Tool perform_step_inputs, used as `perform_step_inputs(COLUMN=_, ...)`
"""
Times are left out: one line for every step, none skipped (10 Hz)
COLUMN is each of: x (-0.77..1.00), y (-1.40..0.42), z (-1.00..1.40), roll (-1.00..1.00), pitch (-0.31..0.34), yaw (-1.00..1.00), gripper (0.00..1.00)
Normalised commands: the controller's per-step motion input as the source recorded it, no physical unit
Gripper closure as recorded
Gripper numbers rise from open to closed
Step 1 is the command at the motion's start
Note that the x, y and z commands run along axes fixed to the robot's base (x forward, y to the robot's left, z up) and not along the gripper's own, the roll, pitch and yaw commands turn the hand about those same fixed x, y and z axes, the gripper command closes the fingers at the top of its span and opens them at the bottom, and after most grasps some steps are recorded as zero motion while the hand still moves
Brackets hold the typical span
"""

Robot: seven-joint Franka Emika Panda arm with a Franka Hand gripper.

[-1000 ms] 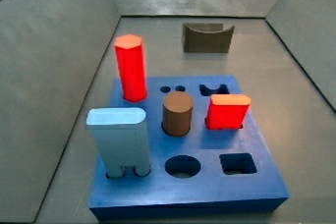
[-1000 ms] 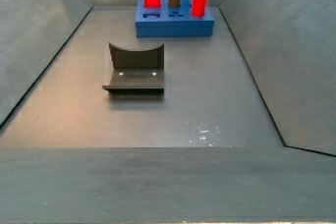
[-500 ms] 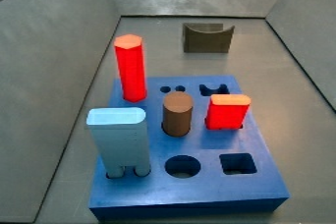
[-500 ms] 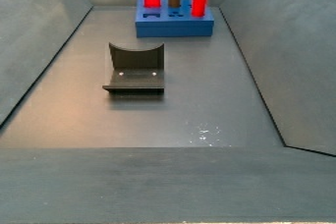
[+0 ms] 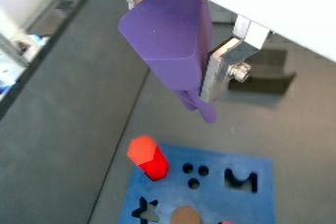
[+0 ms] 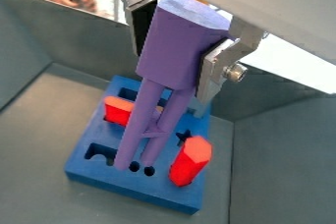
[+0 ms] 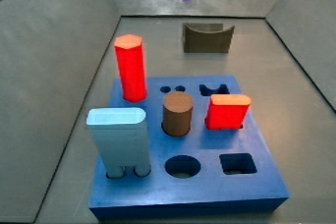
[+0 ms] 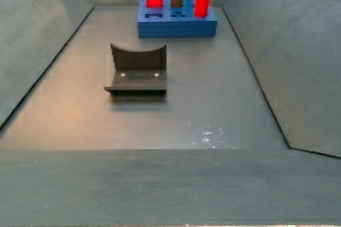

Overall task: Pick up the 3 prong object. Move up. Place the 3 prong object on the fixture. Regrasp the 3 prong object. Move to above the board. Insert the 3 prong object.
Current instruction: Insert the 3 prong object.

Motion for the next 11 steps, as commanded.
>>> perform_step_inputs(x=0.00, y=0.00, z=-0.40, roll=-0.26, pitch=-0.023, yaw=-0.69, gripper=1.00)
perform_step_inputs(x=-0.09, y=0.00, z=-0.39, roll=-0.24, pitch=-0.016, yaw=-0.70, gripper=1.00)
perform_step_inputs(x=-0.05, y=0.00, z=-0.33, roll=-0.24, pitch=-0.010, yaw=-0.73, gripper=1.00)
perform_step_inputs(x=-0.07, y=0.00, z=-0.32, roll=-0.30, pitch=0.000, yaw=-0.73, gripper=1.00)
perform_step_inputs(x=-0.09, y=0.02, z=-0.34, roll=-0.26, pitch=0.000, yaw=-0.53, gripper=1.00)
perform_step_inputs(x=0.00, y=0.00, z=-0.37, roll=-0.18, pitch=0.003, yaw=-0.47, gripper=1.00)
perform_step_inputs(x=0.00, y=0.00, z=-0.43, roll=-0.14, pitch=0.011, yaw=-0.64, gripper=1.00)
perform_step_inputs(x=0.00, y=-0.01, z=-0.40, roll=-0.12, pitch=0.003, yaw=-0.49, gripper=1.00)
perform_step_inputs(x=0.00, y=0.00, z=-0.36, roll=-0.13, pitch=0.000, yaw=-0.42, gripper=1.00)
perform_step_inputs(x=0.00, y=-0.04, z=-0.35, roll=-0.08, pitch=0.003, yaw=-0.41, gripper=1.00)
perform_step_inputs(x=0.00, y=-0.09, z=-0.27, roll=-0.03, pitch=0.039, yaw=-0.30, gripper=1.00)
